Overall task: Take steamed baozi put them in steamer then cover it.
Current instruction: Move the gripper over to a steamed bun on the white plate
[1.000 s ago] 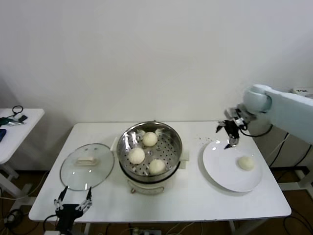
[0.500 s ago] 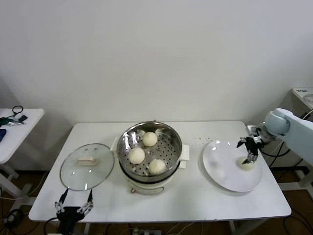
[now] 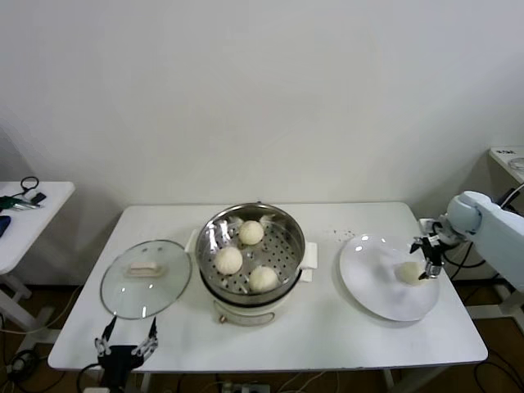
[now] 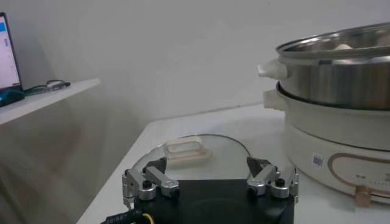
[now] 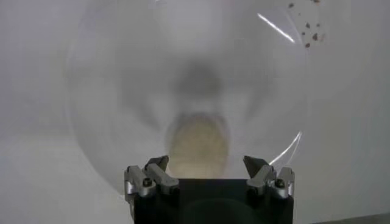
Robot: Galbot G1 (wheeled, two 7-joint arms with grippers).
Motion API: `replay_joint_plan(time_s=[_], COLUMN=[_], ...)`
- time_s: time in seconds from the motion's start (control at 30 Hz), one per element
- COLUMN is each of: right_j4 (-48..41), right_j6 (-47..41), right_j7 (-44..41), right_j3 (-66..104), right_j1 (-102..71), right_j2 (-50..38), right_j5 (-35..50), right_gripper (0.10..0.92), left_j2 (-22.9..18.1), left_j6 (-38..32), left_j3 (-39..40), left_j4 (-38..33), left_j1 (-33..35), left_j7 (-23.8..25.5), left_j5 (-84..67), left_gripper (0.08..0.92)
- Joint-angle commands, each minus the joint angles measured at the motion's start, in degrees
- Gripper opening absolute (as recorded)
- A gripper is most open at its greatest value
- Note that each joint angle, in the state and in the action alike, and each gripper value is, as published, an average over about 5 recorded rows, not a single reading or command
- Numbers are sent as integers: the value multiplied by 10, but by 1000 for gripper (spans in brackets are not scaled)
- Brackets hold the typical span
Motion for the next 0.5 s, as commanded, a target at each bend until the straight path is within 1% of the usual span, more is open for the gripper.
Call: replay_joint_plan(time_s=[0.03,0.27,0.5], right_j4=[-62,-80,-74], right_j6=[11,14,9], right_j7=[-9,-12,-21], right_j3=[12,12,-2], right_j1=[-20,-19,-16], right_j2=[45,67,63], right_j5=[-46,-54,-53], right_gripper=[823,823,823], left_j2=[-1,0,0], left_j6=[1,0,-3], left_j3=[0,0,-2], left_j4=[6,12,14], left_j1=[-3,-4,-2], left_j7=[0,0,0], left_j5=[1,1,-1], left_gripper=[823,823,823])
